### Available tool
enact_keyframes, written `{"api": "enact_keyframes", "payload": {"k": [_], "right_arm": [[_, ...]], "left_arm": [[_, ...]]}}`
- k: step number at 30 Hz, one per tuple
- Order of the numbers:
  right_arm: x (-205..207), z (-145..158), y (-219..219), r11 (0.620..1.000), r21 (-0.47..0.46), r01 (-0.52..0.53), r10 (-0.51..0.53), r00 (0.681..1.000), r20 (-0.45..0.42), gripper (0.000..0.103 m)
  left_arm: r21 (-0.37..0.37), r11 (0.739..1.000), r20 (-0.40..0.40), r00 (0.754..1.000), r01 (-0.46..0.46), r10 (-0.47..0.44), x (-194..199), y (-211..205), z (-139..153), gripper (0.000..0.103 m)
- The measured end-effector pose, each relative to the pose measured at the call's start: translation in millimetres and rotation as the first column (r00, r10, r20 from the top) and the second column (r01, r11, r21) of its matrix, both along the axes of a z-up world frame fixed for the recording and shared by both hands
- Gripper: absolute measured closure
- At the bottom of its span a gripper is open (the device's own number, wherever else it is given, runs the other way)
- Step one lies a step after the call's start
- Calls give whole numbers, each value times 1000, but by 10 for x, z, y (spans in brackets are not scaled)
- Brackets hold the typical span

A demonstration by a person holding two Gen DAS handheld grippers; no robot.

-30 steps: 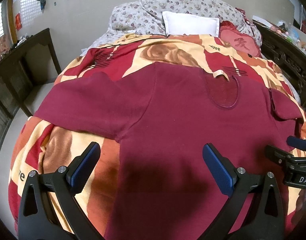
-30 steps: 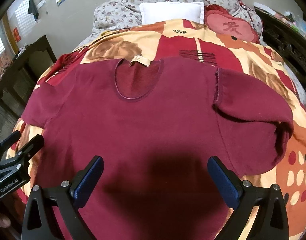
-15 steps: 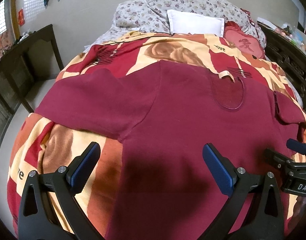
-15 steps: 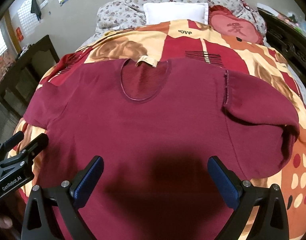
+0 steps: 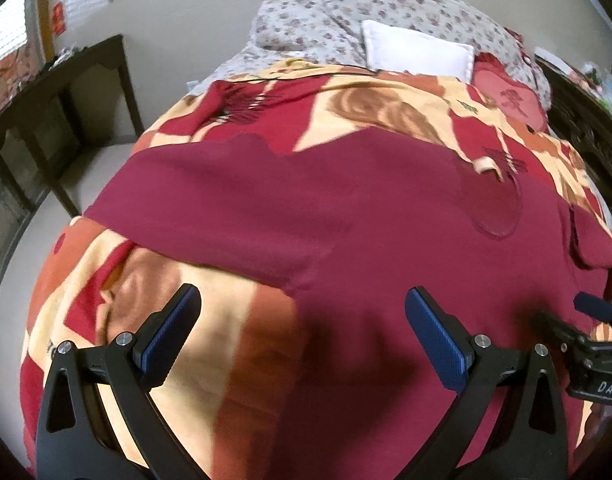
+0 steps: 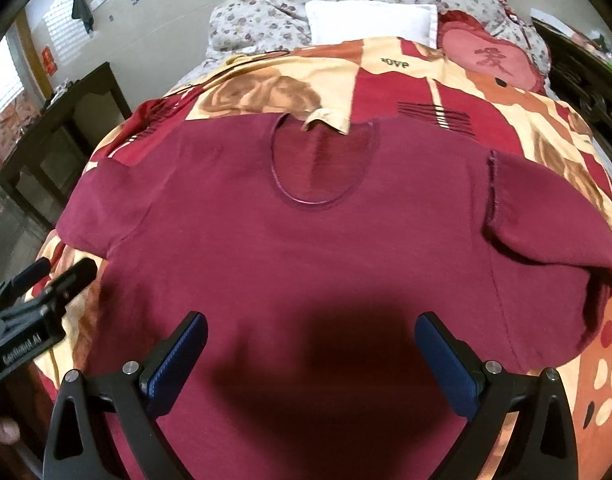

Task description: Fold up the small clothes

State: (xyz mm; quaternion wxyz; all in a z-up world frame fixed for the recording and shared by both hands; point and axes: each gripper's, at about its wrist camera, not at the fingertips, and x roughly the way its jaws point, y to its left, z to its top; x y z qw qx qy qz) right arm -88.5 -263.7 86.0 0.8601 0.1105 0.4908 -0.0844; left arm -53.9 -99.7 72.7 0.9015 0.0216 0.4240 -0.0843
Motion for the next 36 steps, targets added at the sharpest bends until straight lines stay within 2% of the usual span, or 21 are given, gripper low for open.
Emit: {"api": "enact_keyframes", "payload": {"k": [4, 8, 10, 11, 16, 19, 22, 23, 24, 26, 28, 29, 30, 32, 34, 36], "right_arm": [[48, -21, 55, 999, 32, -25, 25, 1000, -3, 0], [93, -58, 86, 998, 57, -34, 34, 999, -12, 0], [125, -87, 96, 997, 69, -37, 38, 999, -17, 0], [144, -103, 99, 997, 74, -38, 39, 999, -21, 0], [229, -174, 138, 995, 95, -44, 48, 998, -40, 0], [274, -193, 183, 994, 98, -57, 61, 997, -47, 0], [321, -219, 215, 992, 102, -68, 74, 996, -57, 0], [332, -227, 221, 992, 105, -69, 76, 995, -60, 0], [346, -239, 230, 992, 109, -70, 77, 995, -62, 0], [358, -247, 239, 991, 113, -69, 77, 995, -62, 0], [364, -248, 229, 992, 110, -64, 70, 996, -57, 0], [367, -253, 218, 992, 110, -61, 68, 996, -59, 0], [368, -255, 204, 992, 112, -59, 66, 996, -62, 0], [349, -236, 163, 992, 118, -54, 61, 997, -56, 0], [323, -213, 98, 992, 117, -42, 48, 998, -47, 0], [291, -196, 13, 991, 128, -26, 31, 999, -38, 0]], "left_arm": [[-49, 995, -20, 997, -81, 81, 201, 434, 13, 0], [-125, 970, -25, 978, -210, 209, 442, 1044, 58, 0], [-166, 947, -50, 961, -276, 272, 584, 1318, 36, 1], [-198, 926, -79, 947, -321, 311, 688, 1502, 2, 1], [-280, 854, -152, 899, -438, 411, 1004, 1951, -147, 1], [-312, 820, -209, 877, -479, 433, 1179, 2080, -277, 6], [-362, 788, -264, 865, -499, 427, 1336, 2161, -443, 11], [-364, 784, -272, 863, -503, 427, 1372, 2163, -480, 12], [-359, 783, -277, 859, -507, 430, 1412, 2161, -520, 15], [-321, 795, -256, 855, -515, 451, 1471, 2158, -558, 29], [-294, 807, -226, 858, -512, 462, 1507, 2159, -571, 60], [-300, 806, -224, 859, -510, 460, 1517, 2184, -578, 70], [-311, 801, -226, 858, -512, 461, 1519, 2217, -586, 87], [-374, 778, -229, 863, -505, 450, 1485, 2289, -515, 92], [-423, 781, -185, 888, -459, 422, 1413, 2264, -322, 97], [-451, 791, -137, 907, -414, 397, 1350, 2178, -124, 97]]}}
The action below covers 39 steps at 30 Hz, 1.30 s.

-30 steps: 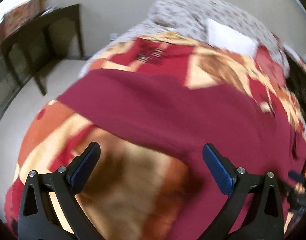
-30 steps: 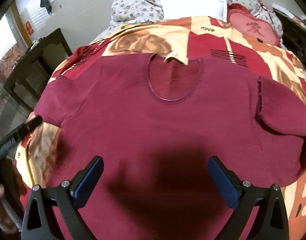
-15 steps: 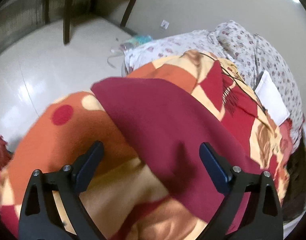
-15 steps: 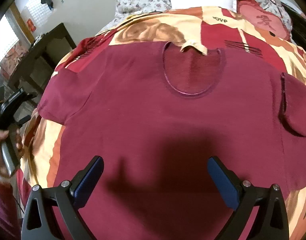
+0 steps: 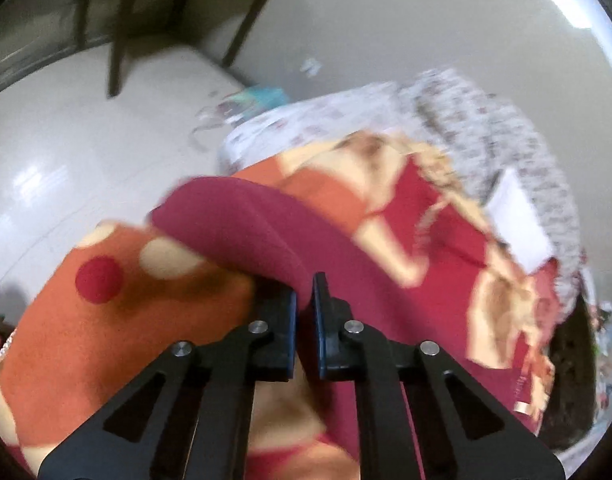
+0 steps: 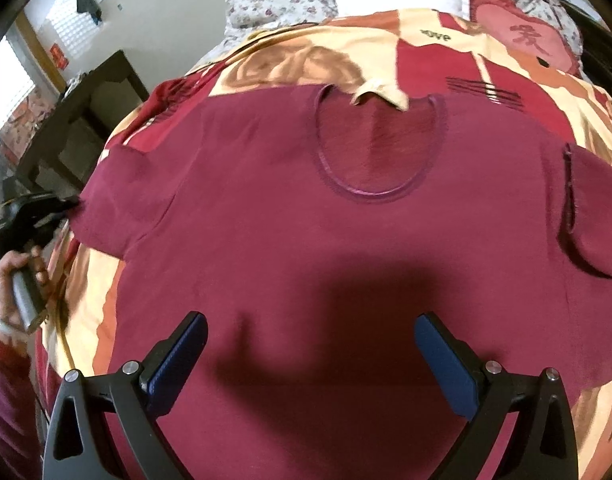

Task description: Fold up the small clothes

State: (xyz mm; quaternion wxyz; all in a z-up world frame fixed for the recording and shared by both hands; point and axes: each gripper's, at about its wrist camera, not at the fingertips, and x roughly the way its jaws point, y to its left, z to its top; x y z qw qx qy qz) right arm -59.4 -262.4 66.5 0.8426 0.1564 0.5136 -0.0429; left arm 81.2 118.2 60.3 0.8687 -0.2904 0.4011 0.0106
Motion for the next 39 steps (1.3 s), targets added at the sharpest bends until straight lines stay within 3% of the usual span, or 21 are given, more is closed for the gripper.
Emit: {"api": "enact_keyframes", "payload": {"k": [4, 7, 10, 12, 14, 16, 17, 21, 23, 25, 27, 30, 32, 33, 36, 38, 39], "right_arm": [[-71, 42, -153, 999, 28, 39, -40, 999, 10, 0], [-139, 102, -256, 997, 42, 64, -66, 997, 26, 0], [-225, 175, -364, 996, 25, 87, -88, 995, 44, 0], [-282, 218, -475, 994, 12, 111, -111, 992, 52, 0], [-340, 244, -587, 991, 10, 135, -135, 989, 56, 0], [-423, 254, -741, 985, 0, 174, -174, 983, 54, 0], [-461, 251, -810, 982, -2, 190, -189, 981, 52, 0], [-651, 237, -1120, 965, -3, 264, -263, 964, 42, 0], [-722, 246, -1234, 958, -9, 288, -287, 957, 41, 0], [-761, 263, -1304, 955, -9, 296, -296, 954, 44, 0], [-756, 288, -1342, 955, -11, 297, -296, 954, 52, 0], [-656, 332, -1292, 964, 6, 267, -267, 961, 71, 0], [-583, 386, -1170, 976, 33, 215, -217, 970, 105, 0], [-527, 429, -1072, 985, 58, 164, -170, 976, 135, 0], [-251, 536, -604, 996, 77, -46, 29, 978, 206, 0], [-61, 564, -281, 991, 13, -134, 128, 965, 228, 0], [64, 559, -83, 984, -52, -170, 178, 956, 234, 0]], "left_arm": [[24, 993, 130, 984, 118, -120, -202, -424, 517, 97], [67, 969, 185, 952, 236, -244, -359, -930, 807, 97], [121, 911, 232, 881, 395, -413, -629, -1629, 978, 97], [126, 869, 227, 839, 479, -495, -746, -2000, 945, 97], [139, 796, 195, 772, 589, -605, -927, -2537, 794, 97], [161, 750, 167, 732, 641, -661, -1038, -2897, 634, 97], [144, 709, 138, 695, 691, -705, -1098, -3133, 470, 97], [70, 649, 59, 647, 757, -761, -1167, -3572, 36, 97], [52, 632, 0, 632, 774, -775, -1189, -3640, -102, 89], [49, 600, -16, 601, 799, -799, -1287, -3643, -88, 63], [53, 576, 1, 577, 816, -817, -1392, -3543, 0, 49], [107, 533, 41, 532, 839, -846, -1590, -3282, 256, 46], [185, 530, 39, 532, 828, -846, -1687, -3027, 395, 46], [243, 538, 35, 547, 807, -837, -1730, -2848, 453, 46], [377, 583, 10, 626, 720, -780, -1681, -2496, 454, 46], [442, 618, -26, 699, 650, -715, -1531, -2298, 391, 46], [448, 635, -40, 723, 630, -689, -1451, -2245, 330, 46]]}}
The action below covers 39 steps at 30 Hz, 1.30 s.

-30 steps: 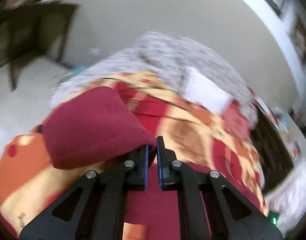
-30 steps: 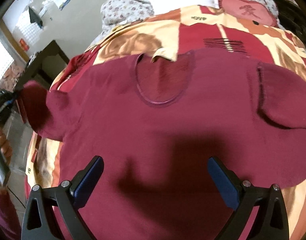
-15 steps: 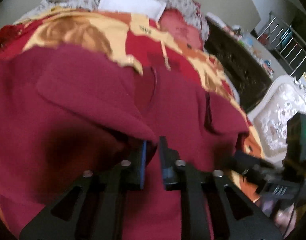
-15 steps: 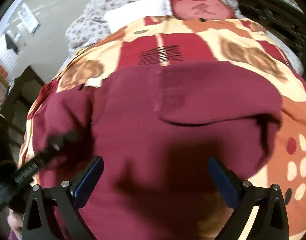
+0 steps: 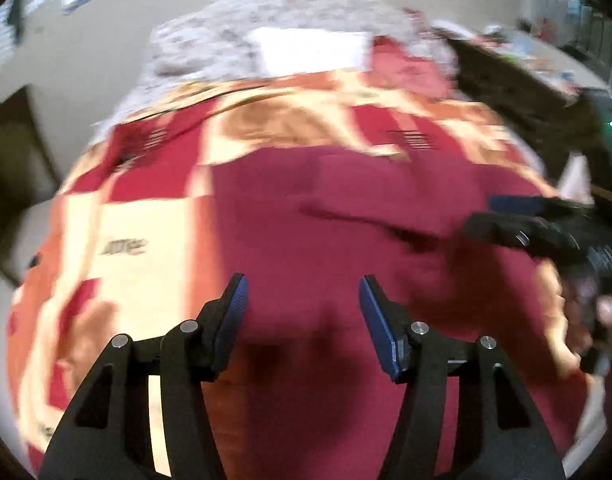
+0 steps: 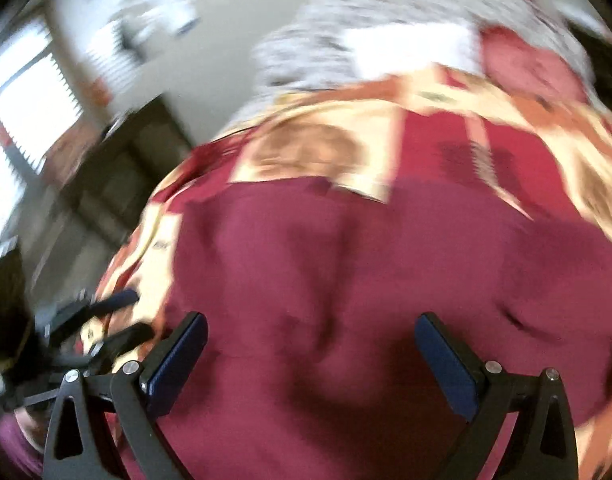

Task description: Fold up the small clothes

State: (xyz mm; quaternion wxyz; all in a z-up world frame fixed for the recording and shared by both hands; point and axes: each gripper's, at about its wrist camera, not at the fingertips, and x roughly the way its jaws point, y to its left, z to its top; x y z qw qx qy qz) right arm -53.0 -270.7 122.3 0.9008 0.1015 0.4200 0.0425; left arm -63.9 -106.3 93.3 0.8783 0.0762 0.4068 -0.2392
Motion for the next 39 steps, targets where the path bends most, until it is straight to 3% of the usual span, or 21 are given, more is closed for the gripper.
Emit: {"api": "enact_keyframes", "payload": {"k": [4, 5, 6, 7, 8, 10, 15, 20, 24, 28, 33, 36, 39], "right_arm": [[456, -180, 535, 963, -263, -58, 57, 998, -9, 0], [552, -261, 587, 946, -319, -57, 51, 998, -28, 8], [662, -378, 605, 931, -357, -76, 58, 996, -60, 44], [716, -435, 547, 935, -343, -88, 63, 995, -84, 66], [745, -465, 424, 959, -271, -79, 54, 994, -98, 76], [645, -373, 131, 991, -130, -29, 22, 998, -58, 76], [93, -62, -449, 986, -39, 159, -158, 987, 27, 79], [-247, -389, -1035, 949, -4, 315, -312, 937, -156, 79], [-628, -298, -1289, 915, 33, 401, -395, 911, -121, 79], [-729, -145, -1304, 926, 51, 374, -372, 927, -46, 79], [-483, -169, -1103, 959, 71, 274, -274, 962, -16, 79], [-288, -347, -1074, 955, -2, 296, -295, 953, -74, 79], [-309, -542, -1167, 945, 36, 324, -317, 939, -135, 79]], "left_arm": [[15, 997, -75, 994, -75, 76, 242, 115, -276, 45], [15, 996, -100, 991, -83, 84, 281, 122, -346, 46], [12, 996, -112, 990, -83, 84, 306, 114, -383, 46], [11, 996, -123, 989, -84, 85, 303, 114, -424, 46], [12, 996, -124, 988, -85, 86, 301, 107, -447, 46], [9, 997, -114, 990, -81, 81, 273, 94, -445, 46], [-3, 995, -68, 993, -98, 98, 229, 62, -331, 46], [-22, 995, -18, 995, -98, 97, 198, -122, -176, 46], [-8, 998, -14, 998, -68, 68, 193, -287, -158, 46], [-4, 999, -38, 998, -54, 54, 264, -461, -237, 46], [22, 999, -87, 995, -49, 51, 338, -634, -437, 46], [53, 997, -96, 994, -55, 60, 364, -695, -544, 46], [72, 996, -106, 992, -61, 68, 387, -716, -632, 46]]}}
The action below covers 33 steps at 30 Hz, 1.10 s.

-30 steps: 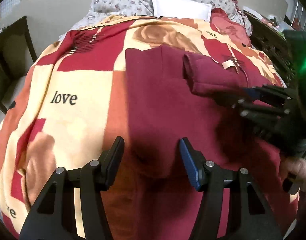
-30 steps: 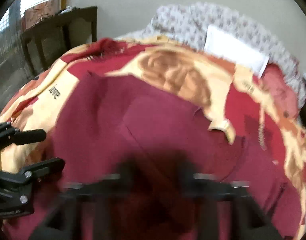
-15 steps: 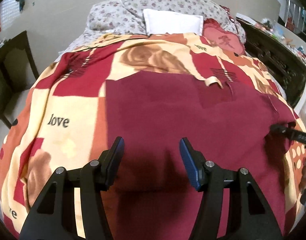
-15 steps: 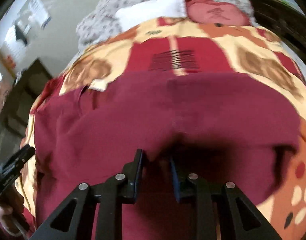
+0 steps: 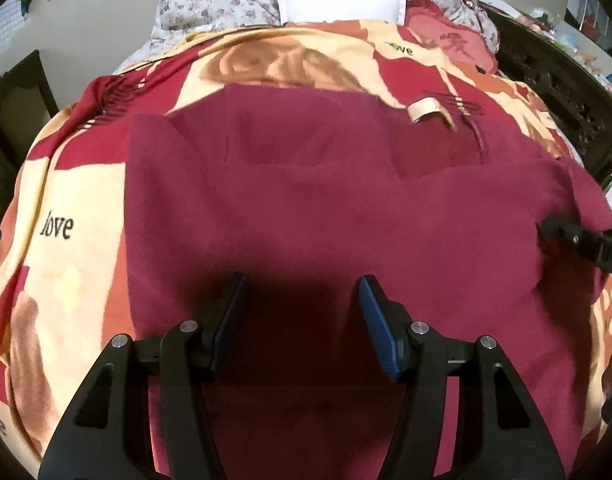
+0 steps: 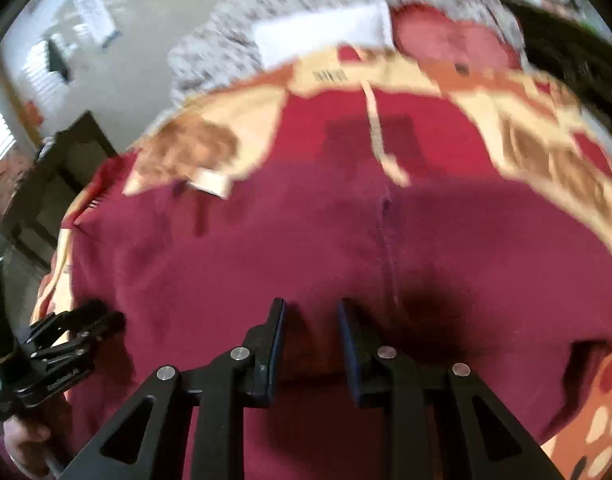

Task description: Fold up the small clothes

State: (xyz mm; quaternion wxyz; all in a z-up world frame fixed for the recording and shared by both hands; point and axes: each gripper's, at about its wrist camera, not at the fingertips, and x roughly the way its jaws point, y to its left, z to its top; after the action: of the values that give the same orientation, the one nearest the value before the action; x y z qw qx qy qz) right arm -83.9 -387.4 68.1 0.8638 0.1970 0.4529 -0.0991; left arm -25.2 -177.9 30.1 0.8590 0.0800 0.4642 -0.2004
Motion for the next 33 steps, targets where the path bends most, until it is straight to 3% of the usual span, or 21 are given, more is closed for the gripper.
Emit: {"api": "enact_keyframes", "payload": {"k": [7, 8, 9, 11, 14, 17, 19, 23, 33], "right_arm": [[-220, 110, -39, 1000, 30, -8, 7, 1000, 16, 78], [-248, 137, -34, 999, 34, -18, 17, 1000, 20, 72], [-286, 178, -8, 999, 33, -36, 35, 999, 31, 56], [-313, 249, 49, 998, 9, -57, 56, 998, 40, 49], [-375, 362, 120, 996, -55, -71, 73, 996, 52, 49], [-507, 436, 35, 996, -83, -26, 34, 995, 97, 49], [-553, 413, -55, 995, -101, -4, 12, 997, 78, 49], [-560, 358, -70, 999, -36, -28, 30, 997, 67, 49], [-178, 329, 231, 994, -59, -91, 97, 989, 109, 49]], "left_arm": [[18, 1000, 20, 1000, -7, 7, -11, -26, -28, 45], [17, 1000, 20, 1000, -11, 10, -17, -26, -18, 45], [16, 1000, 18, 1000, -14, 14, -29, -22, -6, 46], [2, 1000, 11, 1000, -20, 20, -51, -12, 33, 46], [-16, 1000, 11, 1000, -19, 19, -96, -7, 113, 46], [-34, 999, 27, 1000, -10, 11, -151, 4, 209, 46], [-50, 999, 29, 1000, 0, 2, -165, -11, 244, 46], [-60, 998, 18, 1000, -1, 2, -165, -93, 223, 46], [-40, 998, 18, 999, -41, 42, -108, -29, 144, 46]]}}
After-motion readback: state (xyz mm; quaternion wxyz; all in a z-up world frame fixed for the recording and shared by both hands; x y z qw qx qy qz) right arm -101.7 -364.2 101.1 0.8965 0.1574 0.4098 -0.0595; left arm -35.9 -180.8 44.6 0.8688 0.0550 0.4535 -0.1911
